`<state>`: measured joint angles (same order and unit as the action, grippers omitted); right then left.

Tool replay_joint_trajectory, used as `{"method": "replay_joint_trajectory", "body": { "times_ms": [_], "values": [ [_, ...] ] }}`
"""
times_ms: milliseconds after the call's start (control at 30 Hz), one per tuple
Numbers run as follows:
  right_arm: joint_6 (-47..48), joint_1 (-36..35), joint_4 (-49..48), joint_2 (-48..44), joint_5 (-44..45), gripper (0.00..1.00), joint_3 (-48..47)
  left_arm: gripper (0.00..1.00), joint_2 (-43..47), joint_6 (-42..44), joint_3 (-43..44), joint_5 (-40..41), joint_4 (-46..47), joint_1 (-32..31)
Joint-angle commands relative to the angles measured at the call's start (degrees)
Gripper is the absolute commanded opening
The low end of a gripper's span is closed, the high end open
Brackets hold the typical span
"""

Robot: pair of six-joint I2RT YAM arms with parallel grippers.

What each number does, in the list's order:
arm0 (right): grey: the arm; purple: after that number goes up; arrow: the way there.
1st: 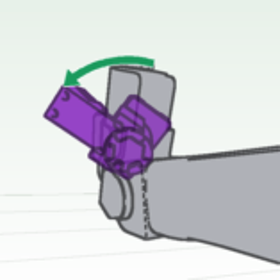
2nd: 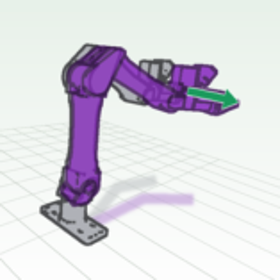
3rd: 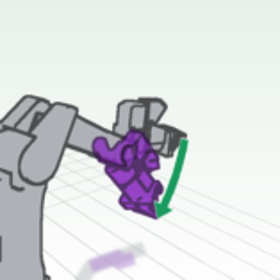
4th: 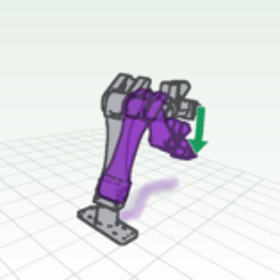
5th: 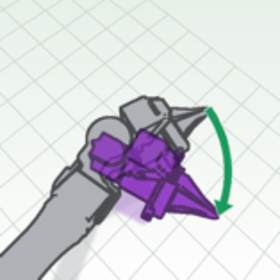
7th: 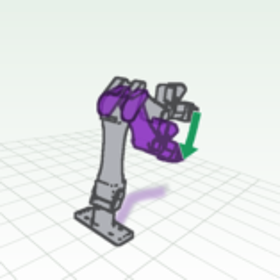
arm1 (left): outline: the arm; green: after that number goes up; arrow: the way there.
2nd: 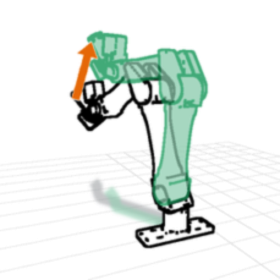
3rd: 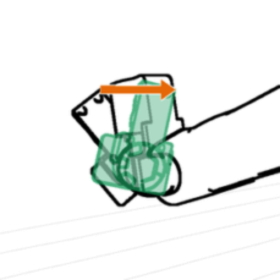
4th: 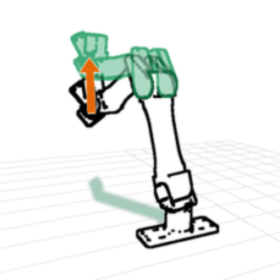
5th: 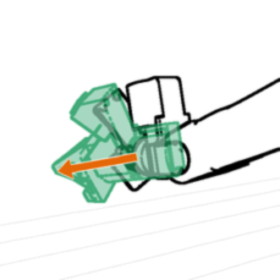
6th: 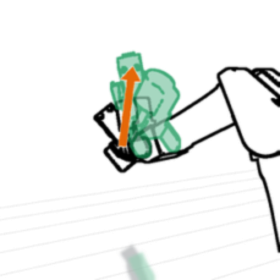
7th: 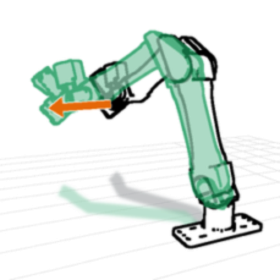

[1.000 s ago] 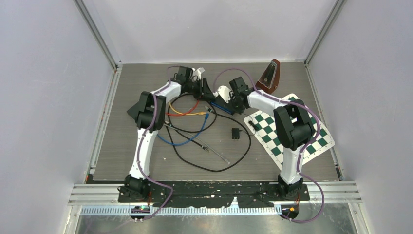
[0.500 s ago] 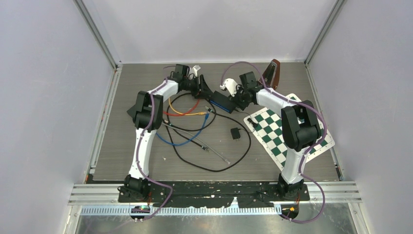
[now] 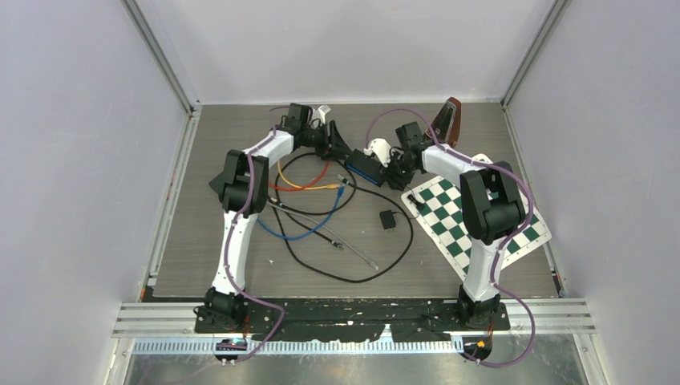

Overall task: Insert the plug into the switch port
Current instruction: Insert the power into the switch port.

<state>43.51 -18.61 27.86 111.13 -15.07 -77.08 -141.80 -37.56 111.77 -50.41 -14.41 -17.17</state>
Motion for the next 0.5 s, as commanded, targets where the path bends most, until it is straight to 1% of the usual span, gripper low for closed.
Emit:
{"method": "replay_joint_trajectory", "body": {
  "times_ms": [0, 100, 300, 367, 400, 467],
  "values": [
    [0.0, -0.3, 0.8, 0.9, -1.1, 0.45, -2.5, 0.46, -0.1, -0.8, 1.5, -1.6, 1.6, -0.5],
    [-0.3, -0.4, 0.4, 1.5, -0.3, 0.43, -2.9, 0.45, -0.1, -0.7, 1.2, -1.6, 1.4, -0.8],
    [-0.4, -0.9, -2.0, 2.3, -0.6, 0.28, -3.2, 0.44, 0.0, 0.0, 0.4, -1.5, 0.7, -1.9],
    [-0.3, -1.1, -2.6, 2.6, -0.9, 0.2, -3.5, 0.43, 0.3, 0.3, -0.3, -1.4, 0.7, -2.6],
    [-0.2, -1.2, -3.2, 2.7, -1.3, 0.12, -3.7, 0.43, 0.4, 0.5, -0.6, -1.4, 0.7, -3.0],
    [-0.3, -1.5, -4.1, 2.8, -1.8, 0.06, -4.0, 0.42, 0.3, 0.5, -1.1, -1.8, 0.7, -3.7]
  ]
}}
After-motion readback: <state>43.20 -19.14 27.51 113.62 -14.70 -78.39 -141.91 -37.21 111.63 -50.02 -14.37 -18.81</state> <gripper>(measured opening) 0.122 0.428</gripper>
